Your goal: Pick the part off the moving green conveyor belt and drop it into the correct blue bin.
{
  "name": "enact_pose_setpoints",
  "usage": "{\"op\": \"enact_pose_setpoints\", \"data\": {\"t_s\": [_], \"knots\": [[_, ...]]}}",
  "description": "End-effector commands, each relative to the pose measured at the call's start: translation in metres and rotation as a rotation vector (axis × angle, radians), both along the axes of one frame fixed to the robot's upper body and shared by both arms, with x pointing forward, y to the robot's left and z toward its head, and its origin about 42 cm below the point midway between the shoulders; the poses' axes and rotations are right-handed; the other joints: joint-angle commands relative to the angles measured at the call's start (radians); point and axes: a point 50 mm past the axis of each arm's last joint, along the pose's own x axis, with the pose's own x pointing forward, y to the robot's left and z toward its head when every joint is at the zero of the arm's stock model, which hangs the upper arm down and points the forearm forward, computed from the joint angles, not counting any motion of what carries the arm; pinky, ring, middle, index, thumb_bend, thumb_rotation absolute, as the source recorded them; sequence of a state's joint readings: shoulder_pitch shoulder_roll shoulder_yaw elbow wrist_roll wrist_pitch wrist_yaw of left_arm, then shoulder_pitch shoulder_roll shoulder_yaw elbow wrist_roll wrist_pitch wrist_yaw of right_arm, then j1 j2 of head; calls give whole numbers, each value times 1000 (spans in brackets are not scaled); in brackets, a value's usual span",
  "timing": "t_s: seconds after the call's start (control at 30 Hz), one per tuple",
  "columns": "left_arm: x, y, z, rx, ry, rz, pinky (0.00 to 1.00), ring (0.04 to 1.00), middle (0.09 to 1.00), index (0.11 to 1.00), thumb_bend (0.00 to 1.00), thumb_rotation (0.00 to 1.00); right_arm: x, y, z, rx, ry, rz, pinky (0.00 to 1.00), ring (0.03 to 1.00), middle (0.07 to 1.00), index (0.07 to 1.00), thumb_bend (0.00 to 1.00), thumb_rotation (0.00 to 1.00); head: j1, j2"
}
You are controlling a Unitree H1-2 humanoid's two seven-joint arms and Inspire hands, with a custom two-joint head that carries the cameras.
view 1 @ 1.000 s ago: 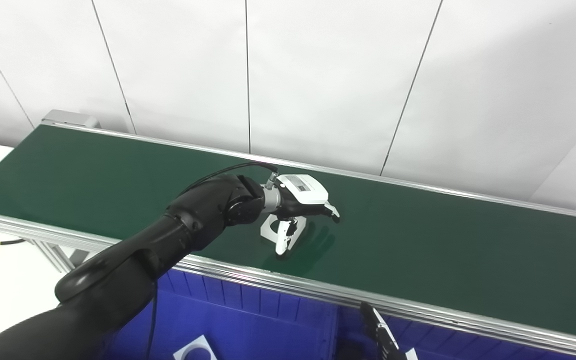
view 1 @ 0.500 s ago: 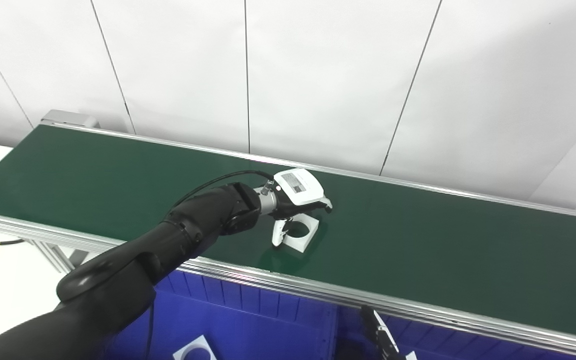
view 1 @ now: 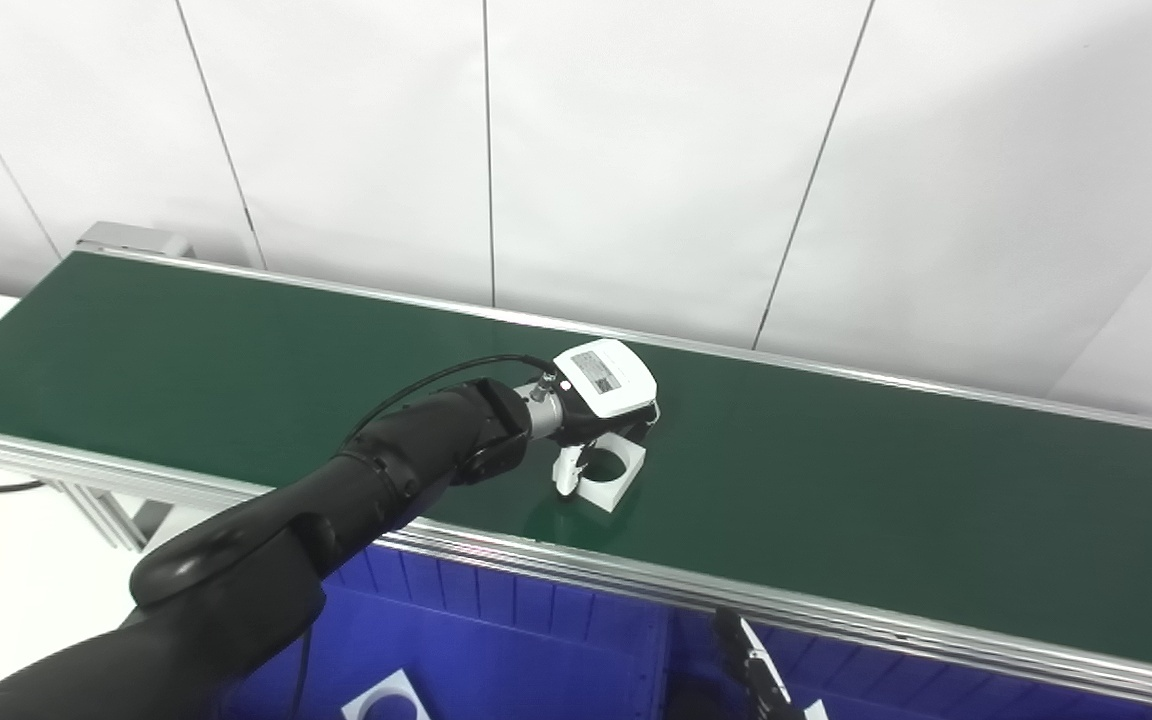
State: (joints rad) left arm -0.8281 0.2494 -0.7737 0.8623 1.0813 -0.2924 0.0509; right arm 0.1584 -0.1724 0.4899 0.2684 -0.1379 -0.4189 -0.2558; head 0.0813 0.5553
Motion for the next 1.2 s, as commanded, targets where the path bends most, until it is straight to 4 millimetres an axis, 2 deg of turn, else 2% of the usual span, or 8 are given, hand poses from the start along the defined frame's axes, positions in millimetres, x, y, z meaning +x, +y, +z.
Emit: {"op": "enact_pose_setpoints", "data": {"t_s": [0.0, 0.4, 0.6, 0.67, 0.8, 0.9, 0.97, 1.17], "knots": [[16, 7, 22, 23, -31, 41, 292, 385, 473, 529, 499, 0, 6, 6, 13, 42, -82, 11, 897, 926, 917, 943, 816, 884, 1, 1], [18, 3, 37, 23, -38, 32, 276, 375, 475, 532, 499, 0, 6, 6, 13, 45, -81, 17, 908, 933, 920, 947, 833, 888, 5, 6], [11, -3, 61, -20, -41, 5, 343, 397, 492, 527, 502, 0, 7, 5, 13, 46, -78, 16, 901, 931, 918, 946, 824, 883, 17, 13], [5, -2, 77, -65, -68, -43, 337, 400, 502, 519, 502, 0, 8, 5, 13, 42, -79, 17, 900, 932, 920, 947, 825, 888, 24, 21], [-11, 10, 106, -136, -95, -90, 323, 387, 478, 531, 500, 0, 13, 4, 13, 43, -80, 19, 893, 927, 918, 945, 816, 891, 38, 43], [-21, 21, 126, -180, -111, -116, 376, 428, 527, 482, 501, 0, 17, 2, 13, 52, -77, 21, 899, 930, 919, 947, 821, 895, 63, 75], [-26, 30, 137, -192, -117, -117, 381, 426, 530, 489, 501, 0, 21, 1, 14, 54, -78, 24, 900, 931, 918, 949, 827, 902, 77, 89], [-62, 73, 167, -279, -169, -97, 356, 402, 494, 533, 500, 0, 31, -4, 21, 70, -98, 24, 899, 924, 903, 945, 830, 900, 135, 145]]}}
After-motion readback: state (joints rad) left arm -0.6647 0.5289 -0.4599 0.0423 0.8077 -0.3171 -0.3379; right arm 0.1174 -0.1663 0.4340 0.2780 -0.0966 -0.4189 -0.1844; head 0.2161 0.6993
